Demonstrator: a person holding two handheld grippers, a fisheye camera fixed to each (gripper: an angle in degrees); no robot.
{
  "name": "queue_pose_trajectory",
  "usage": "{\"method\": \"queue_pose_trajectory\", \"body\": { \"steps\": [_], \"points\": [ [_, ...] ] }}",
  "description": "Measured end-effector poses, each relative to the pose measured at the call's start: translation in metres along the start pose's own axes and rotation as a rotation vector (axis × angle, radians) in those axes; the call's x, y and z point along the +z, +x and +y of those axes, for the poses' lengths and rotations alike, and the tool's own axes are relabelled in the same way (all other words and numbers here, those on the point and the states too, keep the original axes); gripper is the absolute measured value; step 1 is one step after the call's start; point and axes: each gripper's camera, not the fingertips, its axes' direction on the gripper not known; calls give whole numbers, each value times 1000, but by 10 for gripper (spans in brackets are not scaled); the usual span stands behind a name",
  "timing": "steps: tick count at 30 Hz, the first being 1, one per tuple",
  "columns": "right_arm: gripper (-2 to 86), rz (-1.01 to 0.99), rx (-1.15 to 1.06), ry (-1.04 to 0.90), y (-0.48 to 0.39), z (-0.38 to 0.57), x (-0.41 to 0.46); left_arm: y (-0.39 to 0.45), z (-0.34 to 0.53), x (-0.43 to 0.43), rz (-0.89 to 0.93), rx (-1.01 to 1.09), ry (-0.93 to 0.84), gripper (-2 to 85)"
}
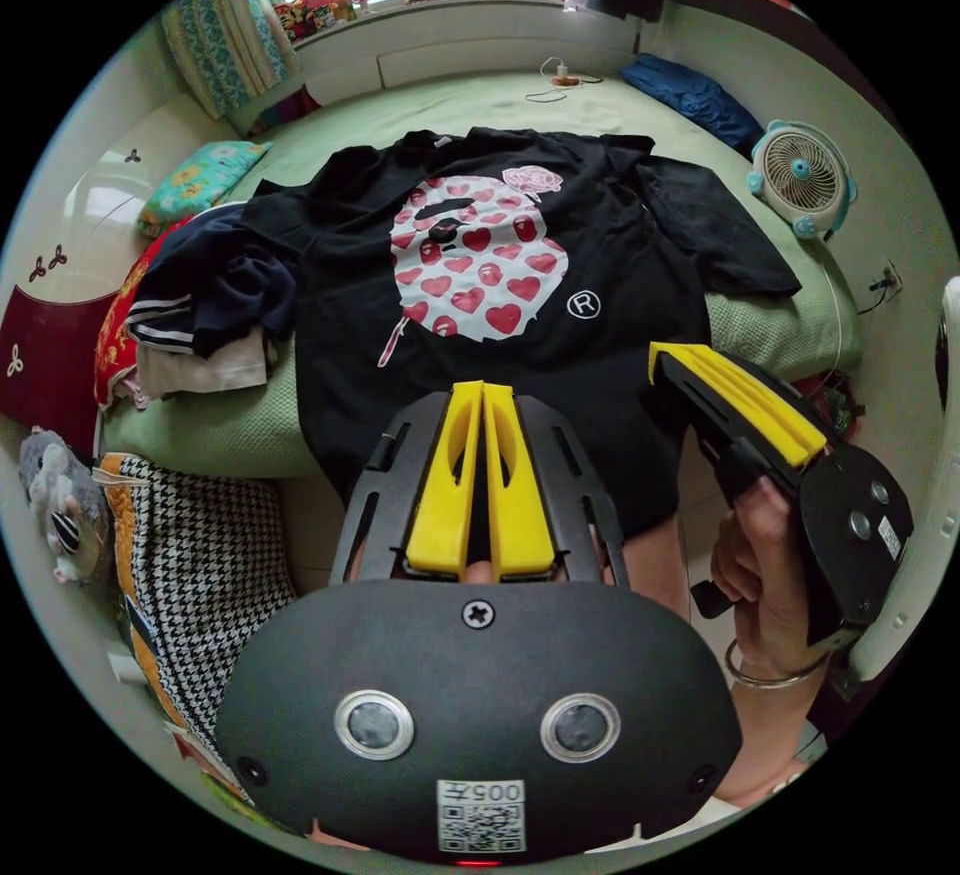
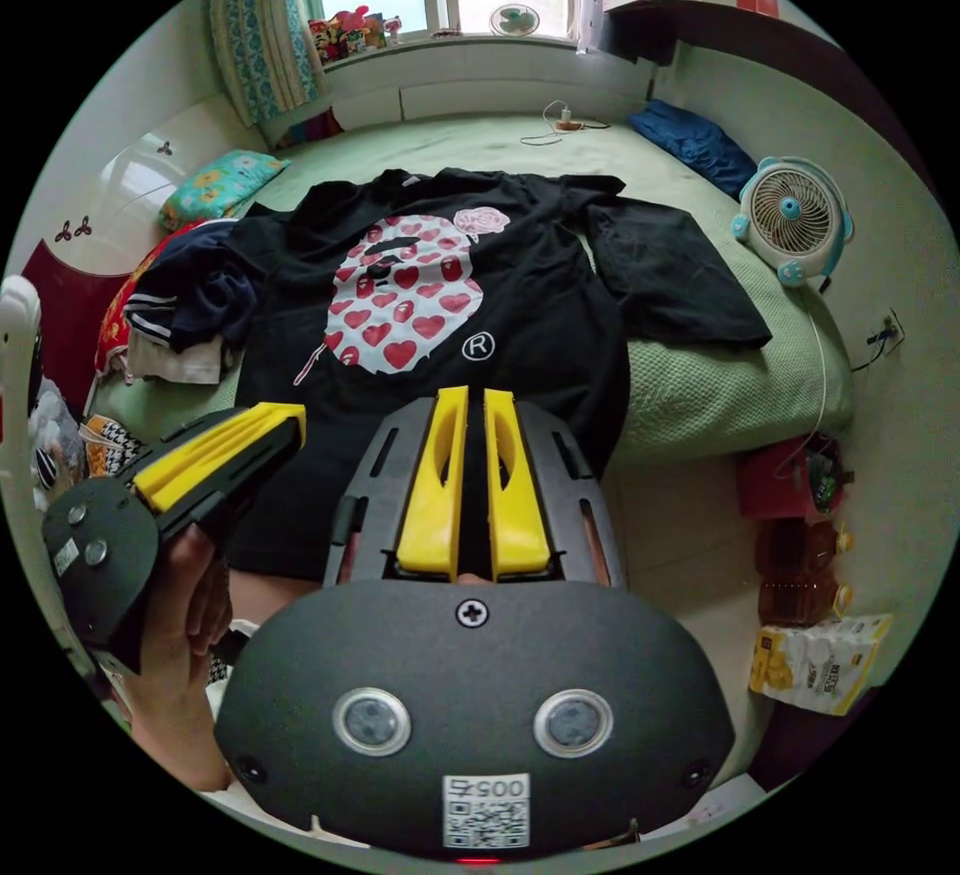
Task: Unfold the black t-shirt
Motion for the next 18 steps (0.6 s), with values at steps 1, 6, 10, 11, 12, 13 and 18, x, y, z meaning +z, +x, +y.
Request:
{"method": "queue_pose_trajectory", "body": {
  "steps": [1, 6, 10, 11, 12, 13, 18],
  "points": [
    [-8, 0, 4, 0, 2, 0, 2, 1, -1, 1, 0, 2, 0, -2],
    [-9, -1, 12, -9, 7, -1, 11, 6, -8, 13, 7, 6, -7, -2],
    [-10, 0, 2, -18, 7, -4, 20, 8, -13, 22, 5, 4, -13, -2],
    [-10, 0, 1, -19, 7, -4, 22, 9, -15, 24, 3, 2, -13, -2],
    [-10, 1, -1, -20, 7, -5, 24, 9, -18, 27, 4, 0, -12, -2],
    [-10, 0, -3, -20, 8, -7, 26, 10, -19, 28, 4, 0, -12, -2],
    [-10, 1, -6, -20, 10, -11, 34, 15, -29, 40, 2, 0, -12, -2]
  ]
}}
